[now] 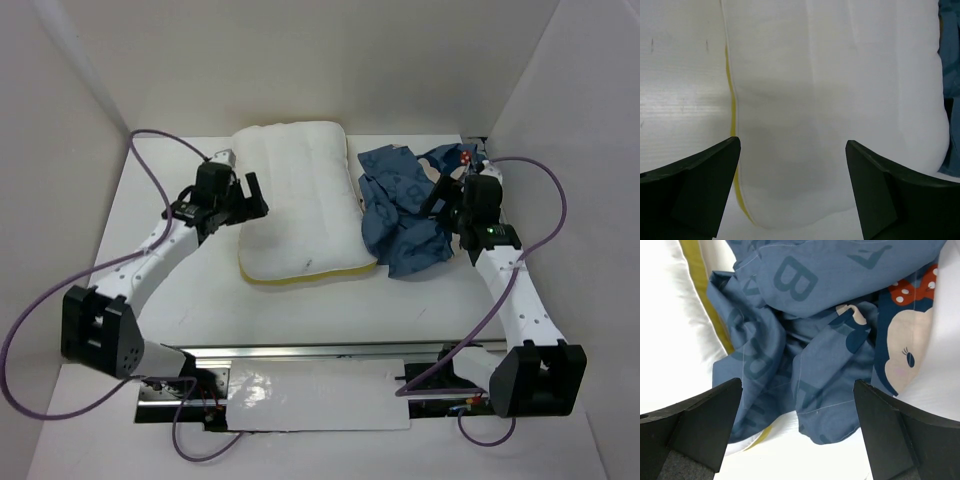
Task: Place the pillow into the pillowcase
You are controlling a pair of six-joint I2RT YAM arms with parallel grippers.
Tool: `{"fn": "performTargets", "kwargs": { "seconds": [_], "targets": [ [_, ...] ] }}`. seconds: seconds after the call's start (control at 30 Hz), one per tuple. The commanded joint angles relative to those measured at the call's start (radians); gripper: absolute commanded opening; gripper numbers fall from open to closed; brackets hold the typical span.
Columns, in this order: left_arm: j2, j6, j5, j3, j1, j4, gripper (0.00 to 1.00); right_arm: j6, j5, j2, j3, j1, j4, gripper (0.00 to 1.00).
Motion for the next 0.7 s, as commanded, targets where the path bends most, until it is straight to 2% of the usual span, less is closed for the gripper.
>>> {"fn": "performTargets", "kwargs": {
  "seconds": [0.0,0.13,0.33,0.4,0.47,0.5,0.57,0.63,0.67],
  "targets": [
    [0.155,0.042,-0.042,0.179,-0.004,0.013,1.0,-0.016,0.044,0.009,-0.005,0.002,0.081,1.0],
    [0.325,0.042,-0.042,0.255,-0.004,0.002,1.0,-0.056,0.035,0.078,0.041,0.002,0.092,1.0],
    [0.517,0.032,-0.052,0.35,0.015,-0.03,1.0,-0.109,0.059,0.271,0.166,0.002,0.117,1.0],
    [0.598,0.032,-0.013,0.387,0.015,-0.04,1.0,-0.147,0.07,0.345,0.202,0.002,0.106,1.0],
    [0.643,0.022,0.017,0.407,0.025,-0.05,0.92,-0.172,0.07,0.385,0.228,0.002,0.106,1.0],
    [0.663,0.022,0.045,0.422,0.025,-0.05,0.74,-0.181,0.08,0.42,0.239,0.002,0.121,1.0],
    [0.708,0.022,0.086,0.431,0.025,-0.037,0.49,-0.204,0.081,0.452,0.23,0.002,0.175,1.0],
    [0.717,0.022,0.103,0.432,0.025,-0.036,0.0,-0.214,0.071,0.506,0.23,0.002,0.189,1.0],
    [0.699,0.005,0.091,0.421,0.025,-0.036,0.0,-0.215,0.062,0.523,0.24,0.002,0.189,1.0]
  ]
}}
